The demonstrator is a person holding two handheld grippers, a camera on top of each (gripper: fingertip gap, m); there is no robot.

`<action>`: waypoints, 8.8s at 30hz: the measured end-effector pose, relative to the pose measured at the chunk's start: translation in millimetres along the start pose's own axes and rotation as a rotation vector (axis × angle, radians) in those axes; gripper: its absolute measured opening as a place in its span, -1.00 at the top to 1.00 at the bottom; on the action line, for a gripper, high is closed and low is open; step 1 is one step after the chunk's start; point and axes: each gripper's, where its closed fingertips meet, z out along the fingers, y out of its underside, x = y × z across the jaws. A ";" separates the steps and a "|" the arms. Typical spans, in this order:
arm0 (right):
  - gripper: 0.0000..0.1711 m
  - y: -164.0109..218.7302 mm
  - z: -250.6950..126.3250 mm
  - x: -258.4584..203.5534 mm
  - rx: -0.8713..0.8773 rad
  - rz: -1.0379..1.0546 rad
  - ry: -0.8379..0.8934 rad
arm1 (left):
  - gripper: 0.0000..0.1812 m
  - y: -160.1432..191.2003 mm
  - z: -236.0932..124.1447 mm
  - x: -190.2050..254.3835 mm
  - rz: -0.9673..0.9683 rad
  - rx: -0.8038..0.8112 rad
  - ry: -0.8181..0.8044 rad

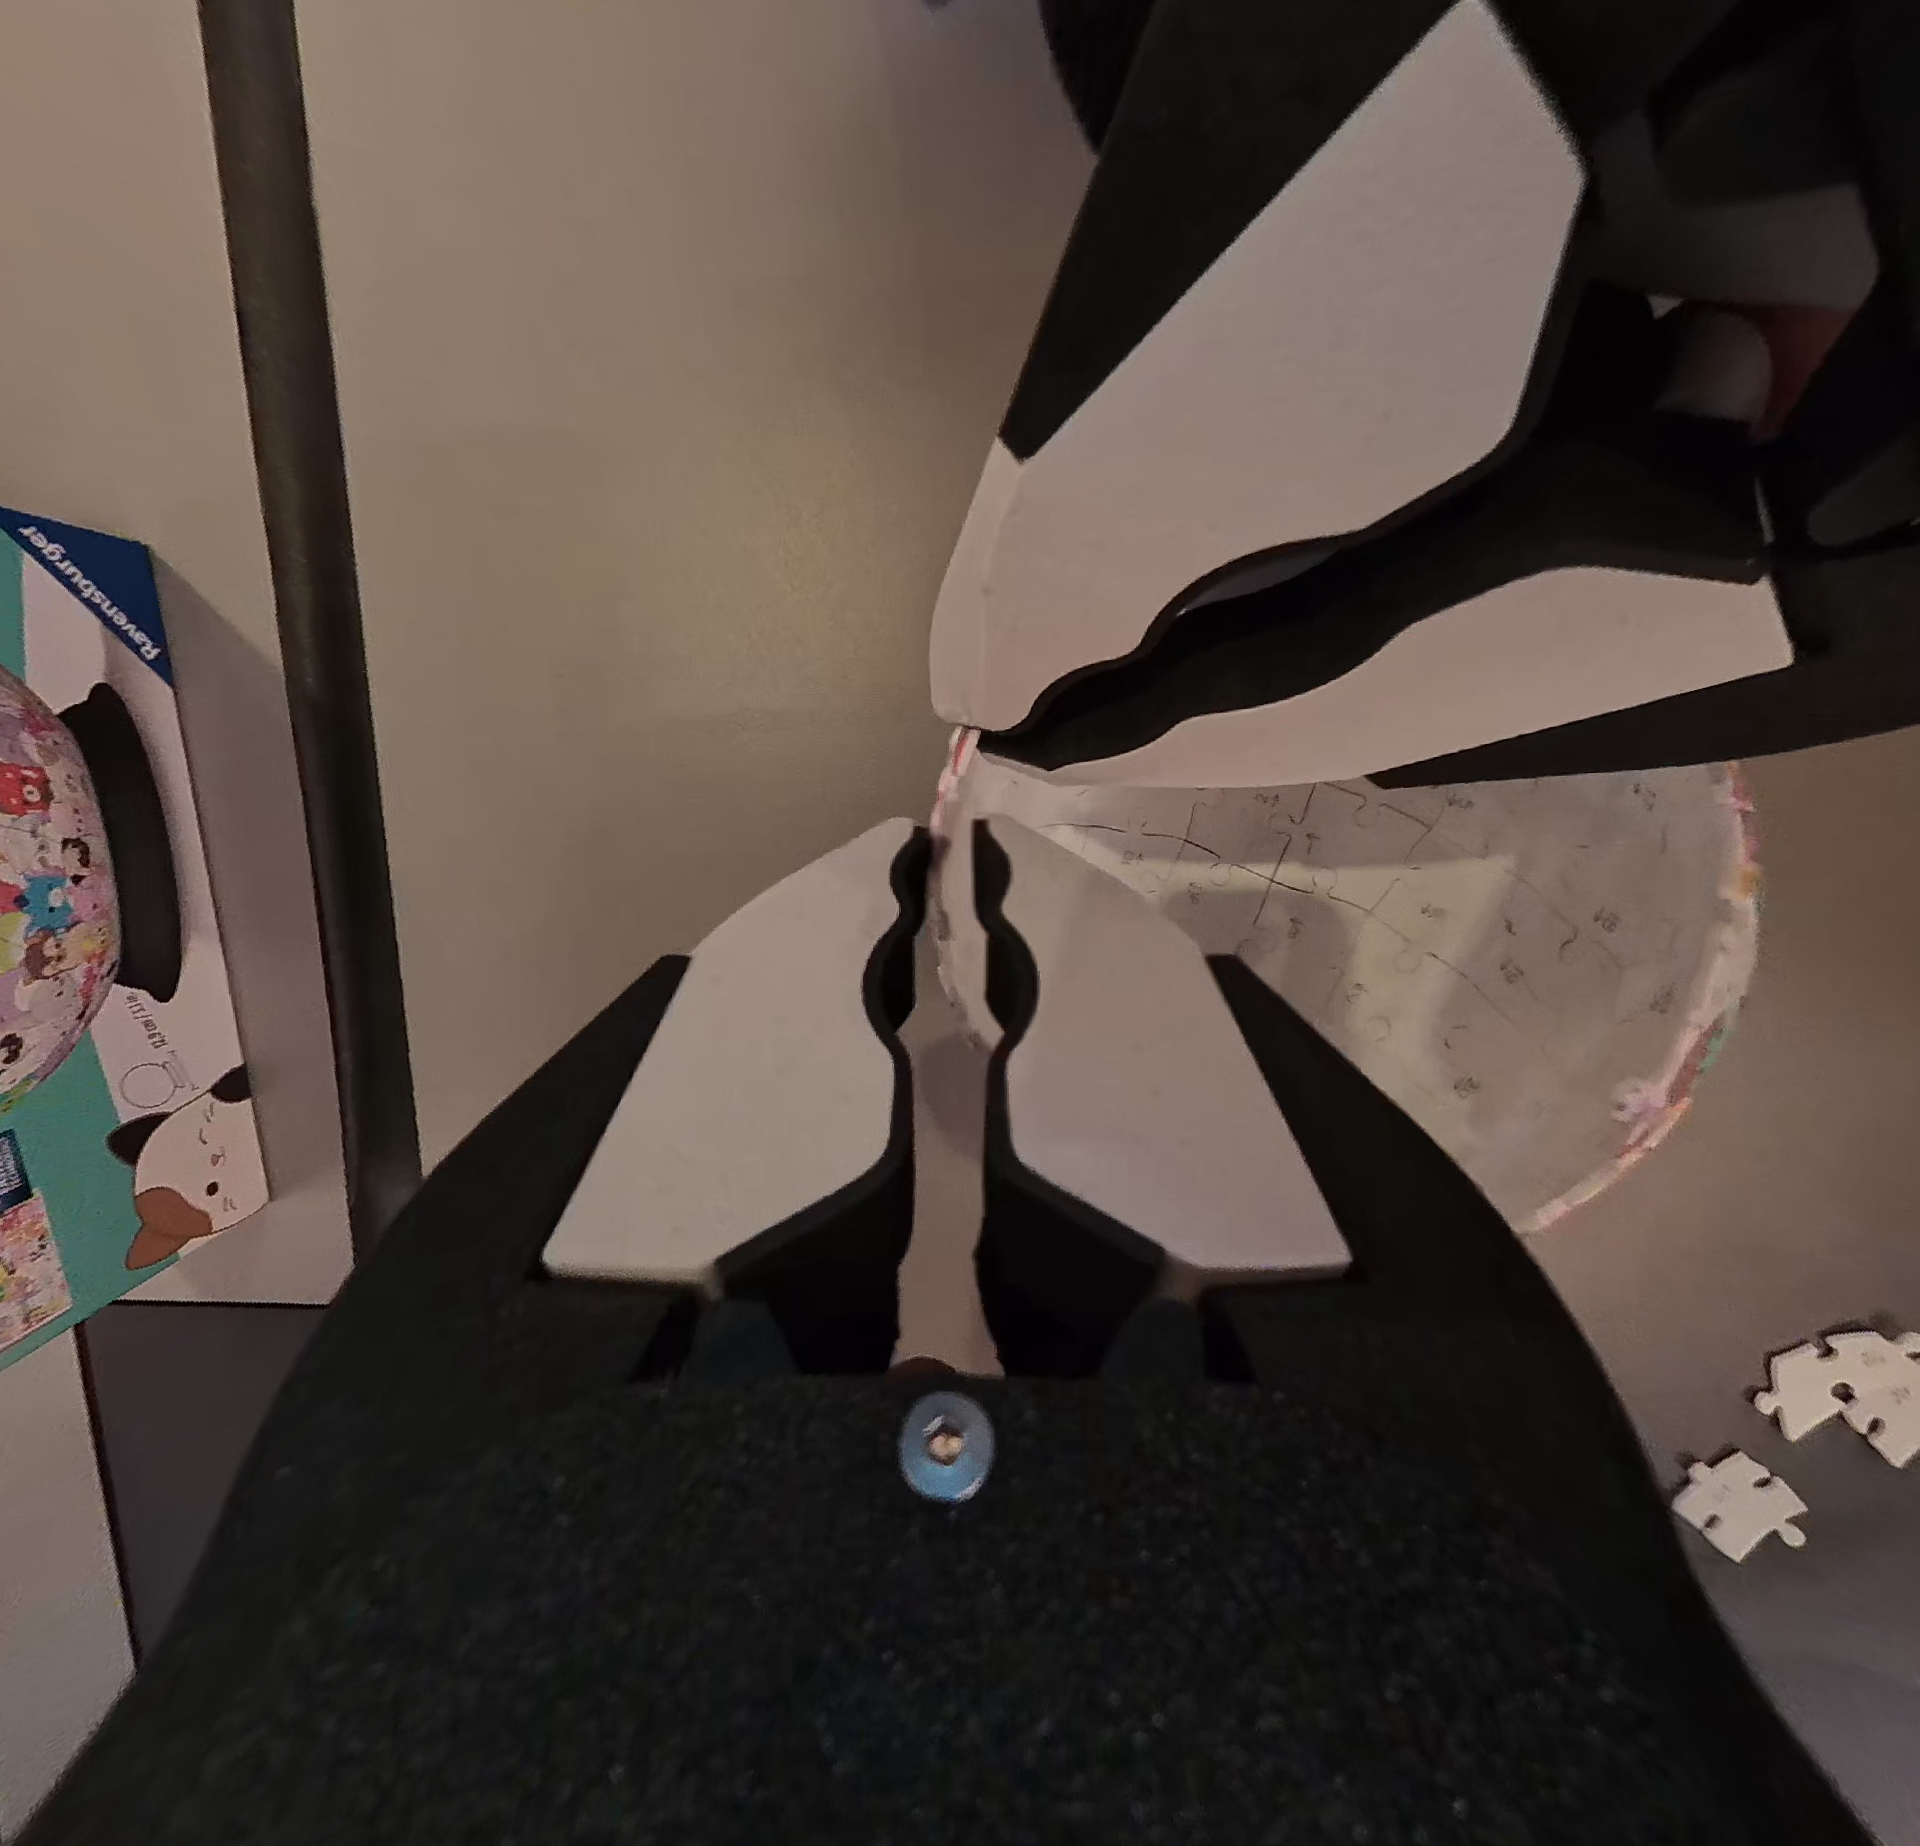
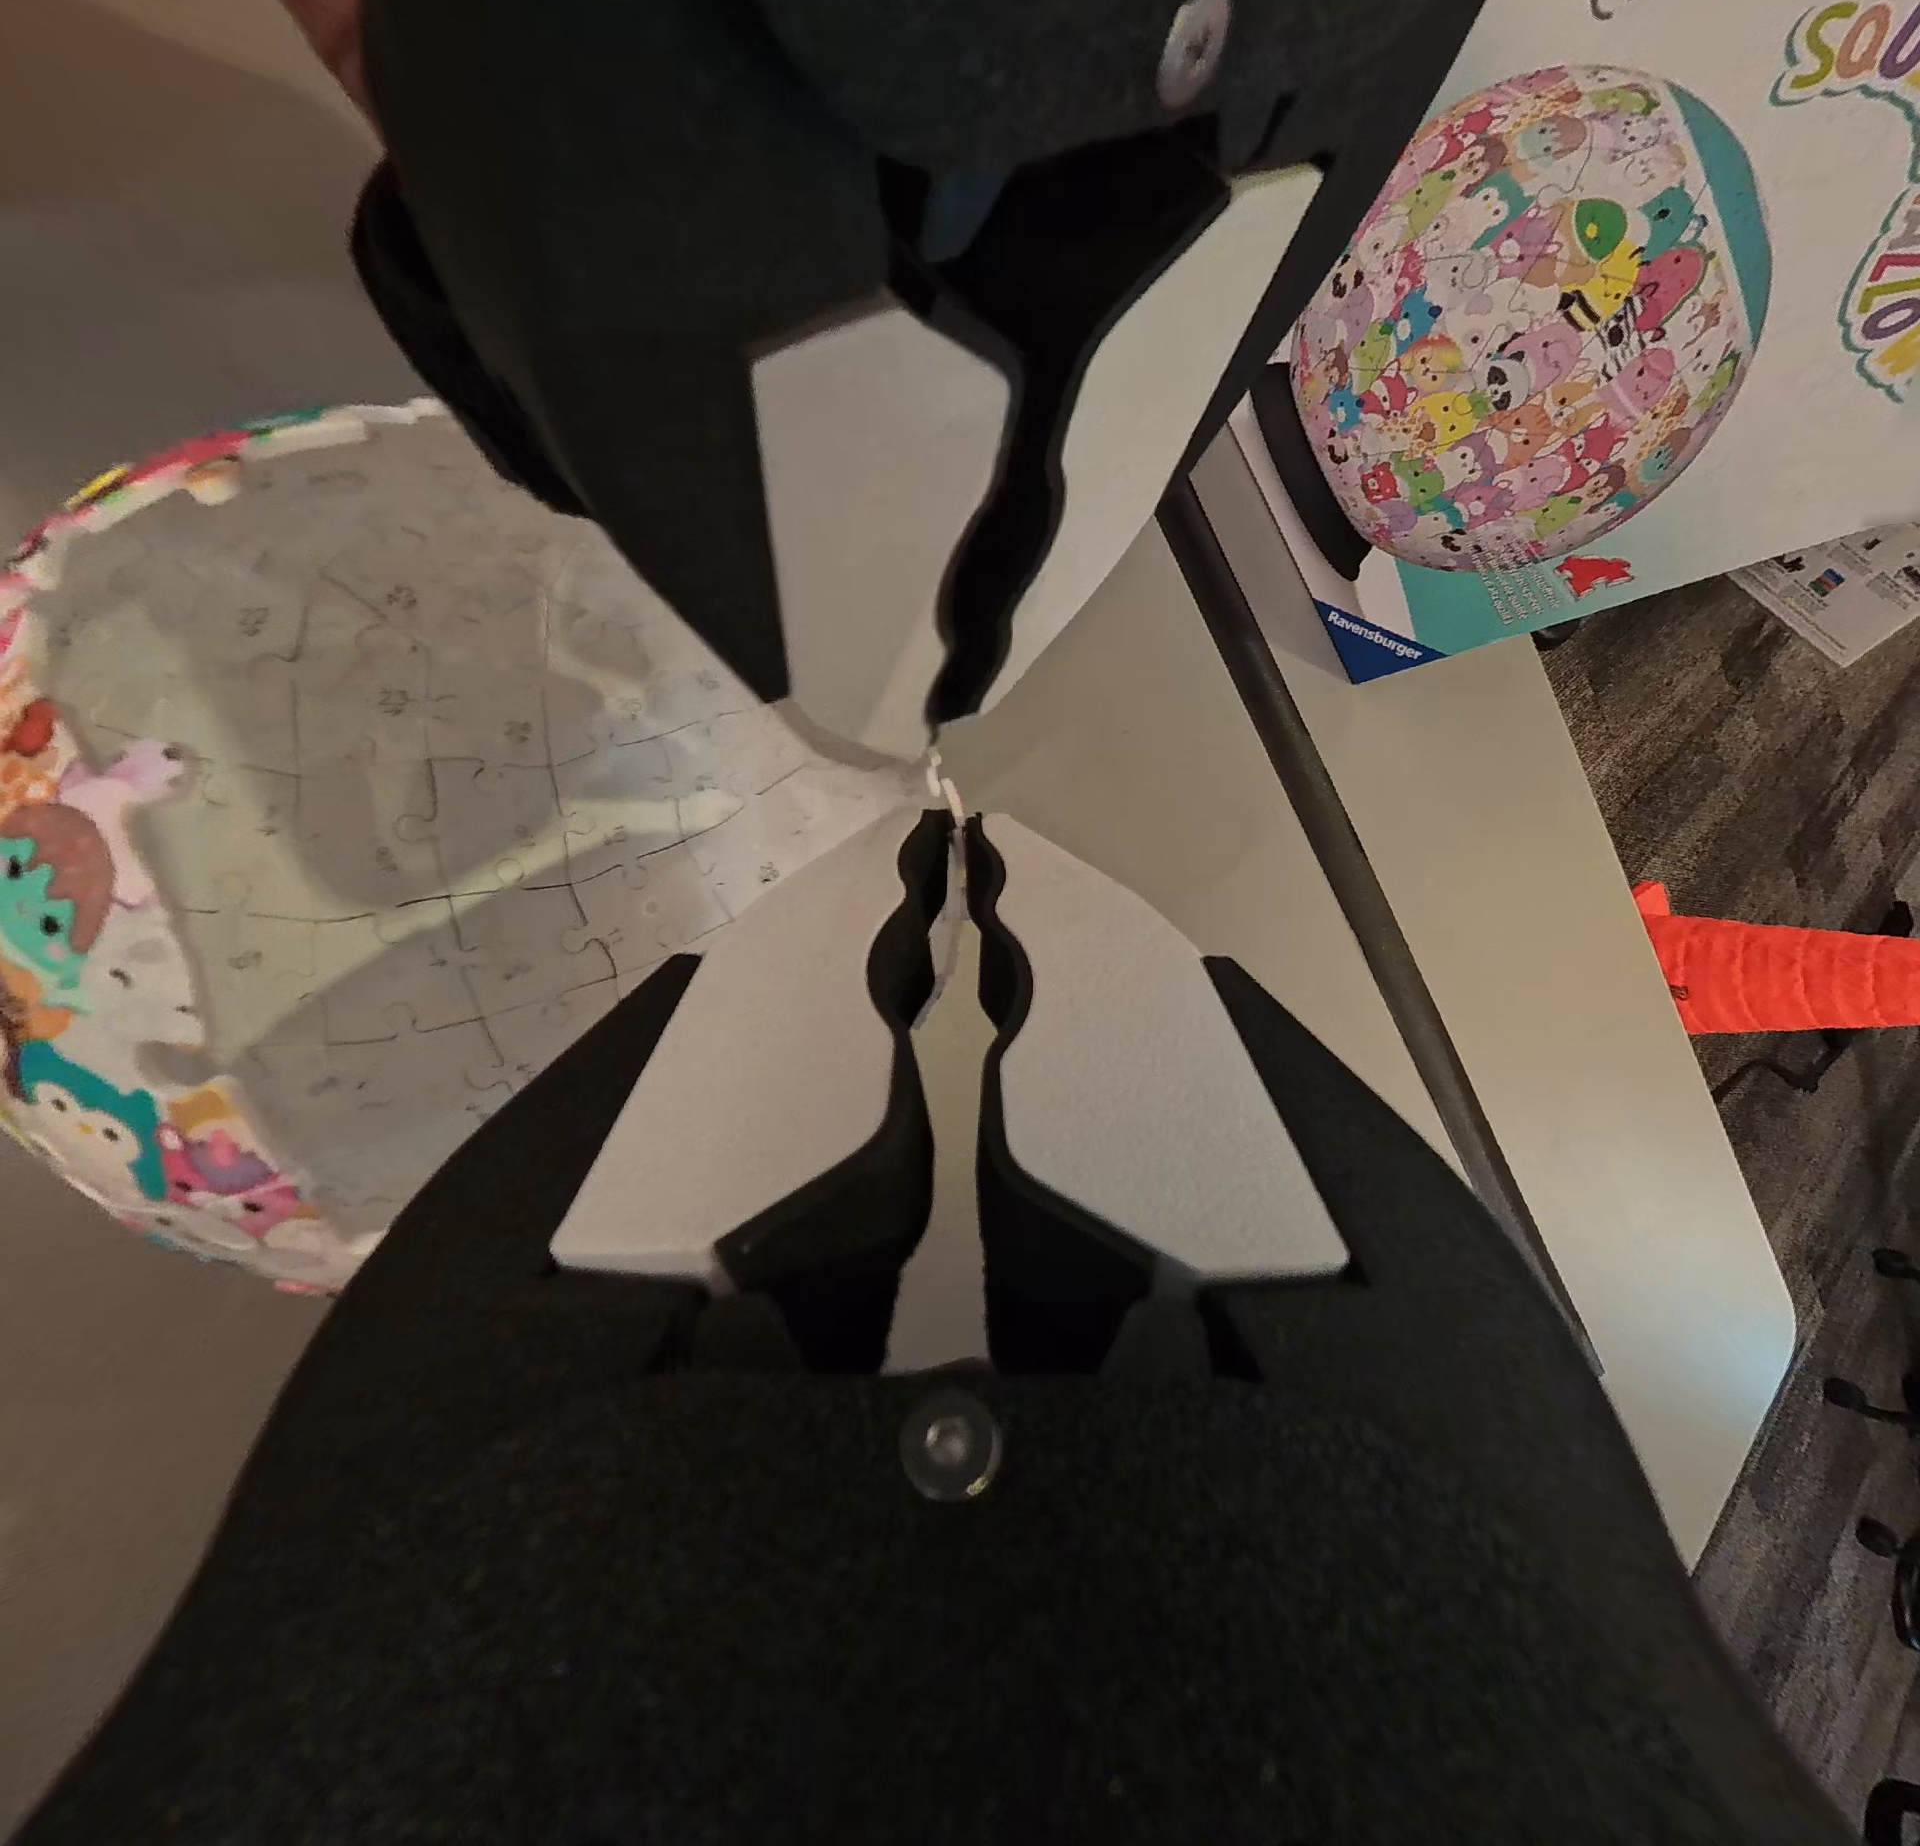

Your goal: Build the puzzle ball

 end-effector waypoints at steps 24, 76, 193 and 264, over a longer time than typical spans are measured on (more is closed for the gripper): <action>0.96 0.6 0.1 0.9 0.007 -0.071 0.039 | 0.94 4.8 4.9 -2.3 -0.013 -0.036 -0.029; 0.97 11.2 -5.4 6.1 -0.044 0.011 0.031 | 0.72 58.3 -54.9 245.8 -0.553 0.548 -0.001; -0.34 45.7 6.5 -71.9 0.272 0.512 -0.453 | -0.31 22.5 13.3 70.6 -0.584 0.667 0.045; -0.27 23.0 -97.7 -201.6 0.185 0.740 -1.065 | 0.04 88.7 -16.9 232.6 -0.553 0.436 -0.034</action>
